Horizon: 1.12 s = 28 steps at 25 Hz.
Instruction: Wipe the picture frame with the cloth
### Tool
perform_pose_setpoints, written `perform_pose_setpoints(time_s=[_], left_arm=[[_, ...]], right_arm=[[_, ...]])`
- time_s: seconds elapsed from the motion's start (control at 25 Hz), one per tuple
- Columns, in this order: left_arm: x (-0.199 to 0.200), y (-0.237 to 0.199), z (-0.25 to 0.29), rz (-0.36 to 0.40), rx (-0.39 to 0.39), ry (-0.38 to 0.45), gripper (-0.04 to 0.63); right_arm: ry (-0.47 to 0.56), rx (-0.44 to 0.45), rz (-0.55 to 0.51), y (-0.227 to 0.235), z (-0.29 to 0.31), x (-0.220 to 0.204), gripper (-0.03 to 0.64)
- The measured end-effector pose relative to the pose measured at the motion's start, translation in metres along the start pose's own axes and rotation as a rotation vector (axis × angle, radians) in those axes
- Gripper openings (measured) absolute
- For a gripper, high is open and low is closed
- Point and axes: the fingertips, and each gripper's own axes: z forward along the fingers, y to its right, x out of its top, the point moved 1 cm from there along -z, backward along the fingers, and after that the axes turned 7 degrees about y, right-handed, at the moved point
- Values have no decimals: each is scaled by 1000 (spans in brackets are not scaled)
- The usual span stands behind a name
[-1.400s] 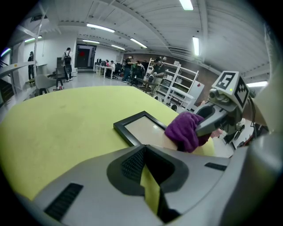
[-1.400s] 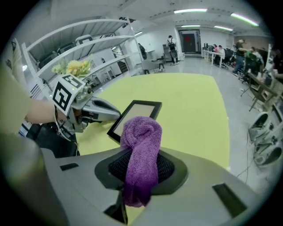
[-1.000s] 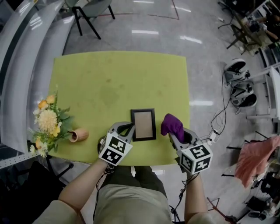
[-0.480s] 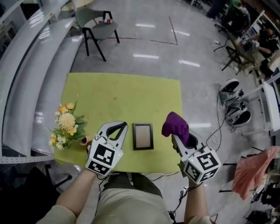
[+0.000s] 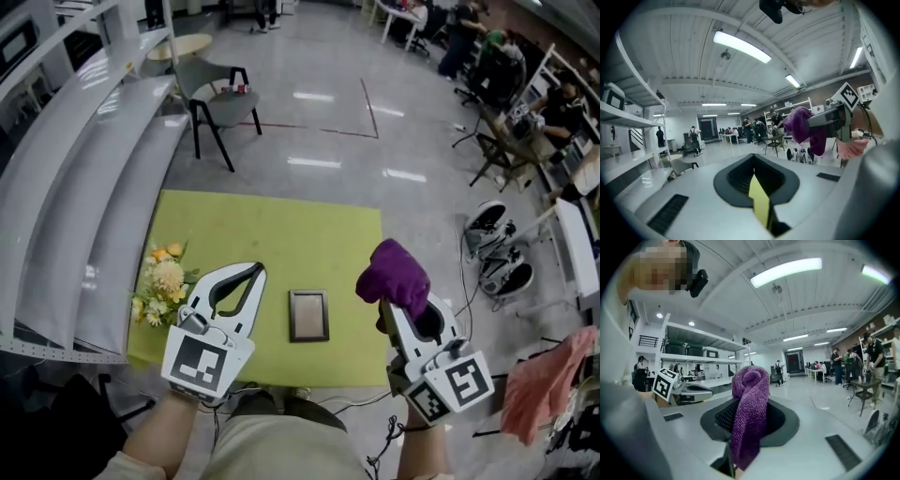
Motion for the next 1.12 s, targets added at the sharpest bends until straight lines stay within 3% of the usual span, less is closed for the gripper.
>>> perform_pose_setpoints(time_s=[0.16,0.36,0.56,1.12], left_arm=[[38,-7,-13,19,68,71,8],[69,1,-25,69,57,141,8],[73,11,-34,84,46,150,8],[31,12,-26,65,48,90,8]], right_arm=[[131,-39,-59,-5,-16,42,100],[197,-32,-132,-16,-34,66,98],[188,-25,-153,-22,-41,62,98],[75,-40,-170,-7,-27,22,98]])
